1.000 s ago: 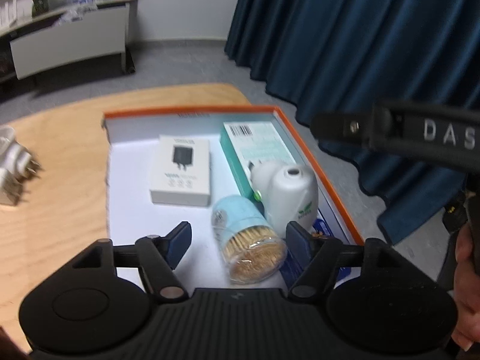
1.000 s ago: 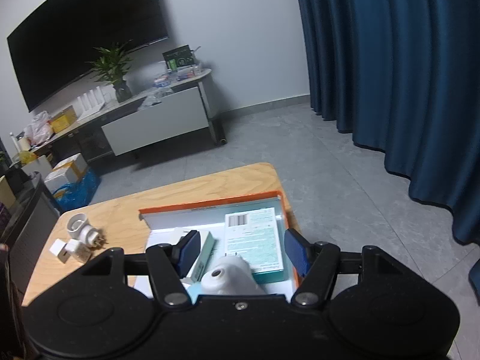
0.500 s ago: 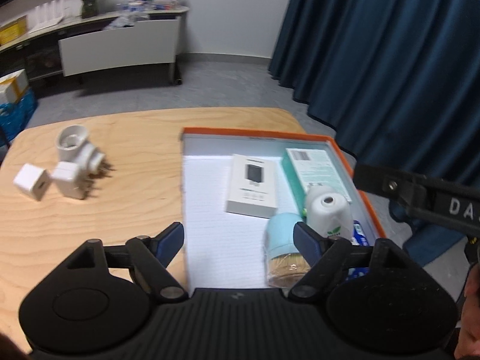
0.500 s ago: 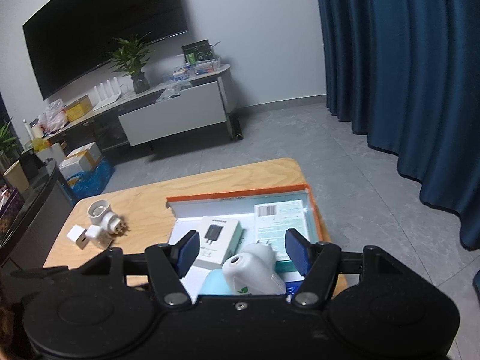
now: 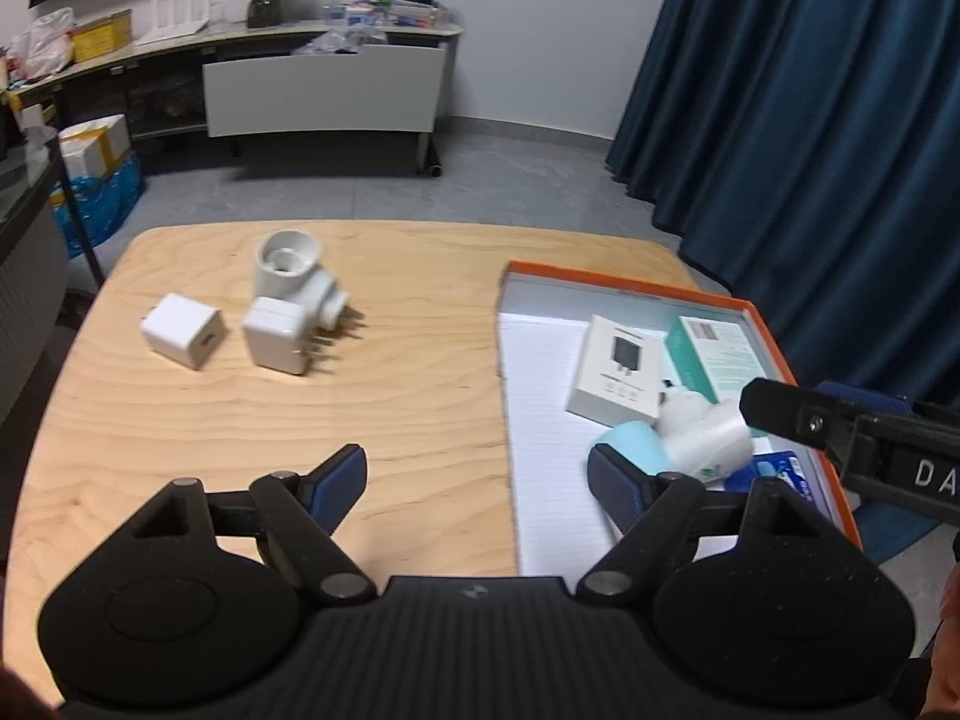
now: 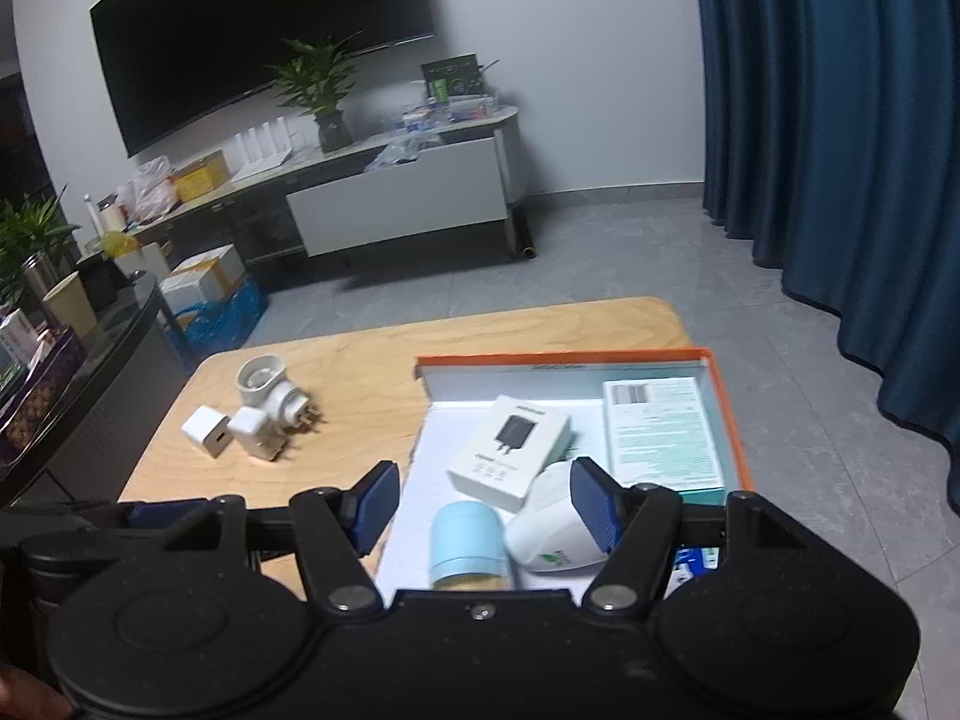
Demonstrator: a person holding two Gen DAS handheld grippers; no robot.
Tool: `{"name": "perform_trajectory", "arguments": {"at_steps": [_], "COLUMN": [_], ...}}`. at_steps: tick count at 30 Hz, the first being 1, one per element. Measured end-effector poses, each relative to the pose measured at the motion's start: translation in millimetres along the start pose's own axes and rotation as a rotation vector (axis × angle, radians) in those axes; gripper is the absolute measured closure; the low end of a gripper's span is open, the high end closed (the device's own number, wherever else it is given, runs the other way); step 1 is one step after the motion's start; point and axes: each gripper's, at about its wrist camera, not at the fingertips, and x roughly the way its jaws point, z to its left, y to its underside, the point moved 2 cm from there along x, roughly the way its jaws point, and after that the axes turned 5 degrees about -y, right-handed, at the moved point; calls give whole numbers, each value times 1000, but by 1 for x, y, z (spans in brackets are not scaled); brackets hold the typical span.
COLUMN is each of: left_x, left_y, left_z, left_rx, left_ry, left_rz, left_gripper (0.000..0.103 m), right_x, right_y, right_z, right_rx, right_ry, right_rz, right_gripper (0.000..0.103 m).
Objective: Organize rigid objects
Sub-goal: 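Move the left gripper to the white USB charger while the right approaches the plug adapter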
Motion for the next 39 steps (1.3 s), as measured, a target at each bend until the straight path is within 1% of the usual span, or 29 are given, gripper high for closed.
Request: {"name": "perform_trajectory", "arguments": {"at_steps": [10,22,31,39], "left_x": [-6,-9,-5,3], "left_y": [-3,-6,-7,-8], "left_z": [31,59,80,104], "left_rx": [-33,-69,-100,-130], "left_ry": [-55,-86,-105,-137], "left_rz": [-14,-30,-30,-23], "left_gripper": [20,19,19,19], "right_x": [14,30,45,65], "right_y": [0,1,3,5], "right_z": [28,58,79,96], "right_rx": [-39,-81,-112,-127], "right_ry": [-35,-64,-88,-113], "right_rz": [27,55,80,105], "right_gripper": [26,26,26,26]}}
